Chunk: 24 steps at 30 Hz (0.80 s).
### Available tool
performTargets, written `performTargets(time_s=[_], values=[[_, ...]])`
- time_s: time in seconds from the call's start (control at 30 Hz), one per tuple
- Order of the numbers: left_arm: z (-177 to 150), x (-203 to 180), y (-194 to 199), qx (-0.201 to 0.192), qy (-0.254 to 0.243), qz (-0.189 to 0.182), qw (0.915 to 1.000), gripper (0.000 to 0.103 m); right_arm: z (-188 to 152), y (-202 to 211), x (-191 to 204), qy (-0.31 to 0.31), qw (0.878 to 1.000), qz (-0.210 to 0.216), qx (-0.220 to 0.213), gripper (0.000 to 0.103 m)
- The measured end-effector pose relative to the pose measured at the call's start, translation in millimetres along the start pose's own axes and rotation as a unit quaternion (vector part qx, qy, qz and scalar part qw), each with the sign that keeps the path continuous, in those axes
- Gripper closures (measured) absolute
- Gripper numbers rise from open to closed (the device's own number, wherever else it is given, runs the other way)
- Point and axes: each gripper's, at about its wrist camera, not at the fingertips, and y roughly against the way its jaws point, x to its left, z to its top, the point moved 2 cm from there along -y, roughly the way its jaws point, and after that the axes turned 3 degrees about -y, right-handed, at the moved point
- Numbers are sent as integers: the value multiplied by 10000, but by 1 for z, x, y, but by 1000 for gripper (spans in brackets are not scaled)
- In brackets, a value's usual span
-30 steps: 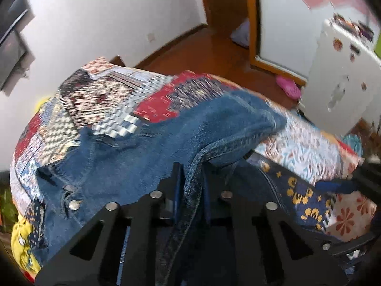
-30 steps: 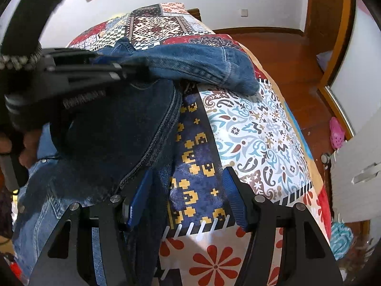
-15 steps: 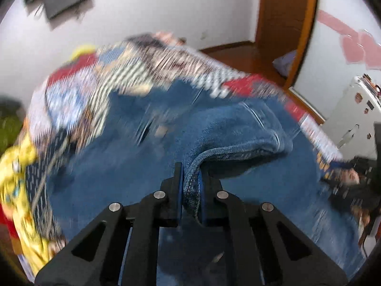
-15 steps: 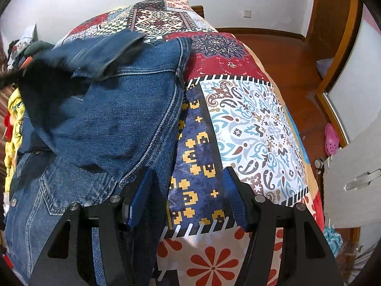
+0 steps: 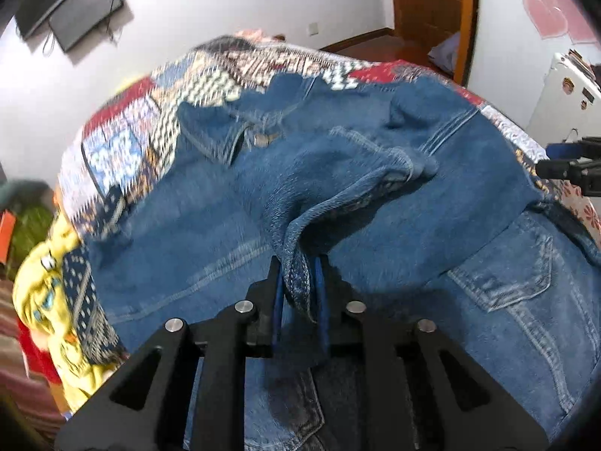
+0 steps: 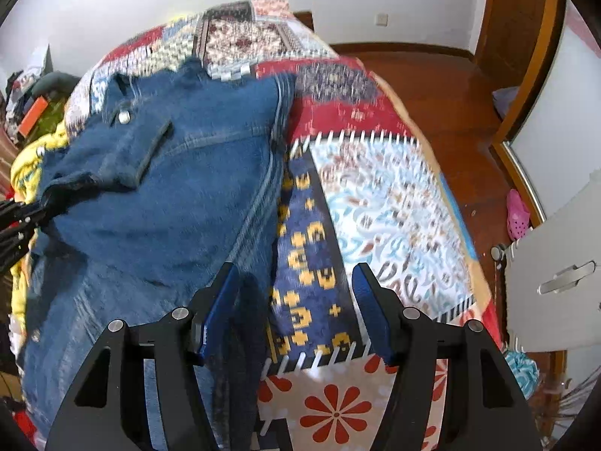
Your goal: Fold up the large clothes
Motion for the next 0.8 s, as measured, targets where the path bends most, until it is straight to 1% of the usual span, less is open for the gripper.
performTargets(time_s=[0.13, 0.2, 0.27, 0.33, 0.4, 0.53, 0.63, 0.73, 0.8], values=[[17, -5, 1, -18, 11, -65, 10000, 73, 13, 11, 9, 19, 9997, 83, -231, 44], [26, -8, -1, -9, -14, -68, 10000, 65, 19, 16, 16, 92, 9993, 100, -339, 44], [32, -12, -1, -40, -66, -68, 9999, 63, 24, 19, 21, 179, 9989, 138, -414, 44], [38, -17, 1, -129, -163, -37, 9998, 57, 27, 19, 26, 235, 9985, 206, -457, 44], [42, -22, 1, -157, -262, -32, 9995, 48, 29, 17, 30, 274, 9982, 261, -464, 43], [49, -27, 7, -161, -352, -2, 9993, 47, 32, 8, 33, 268, 9983, 331, -391, 43], [53, -22, 20, -254, -212, -162, 9993, 47, 31, 3, 32, 234, 9985, 357, -335, 43], [62, -14, 40, -470, -65, -381, 9981, 46, 31, -1, 29, 192, 9986, 398, -282, 43], [70, -13, 48, -538, -43, -420, 9977, 44, 31, -3, 29, 156, 9987, 415, -257, 43]])
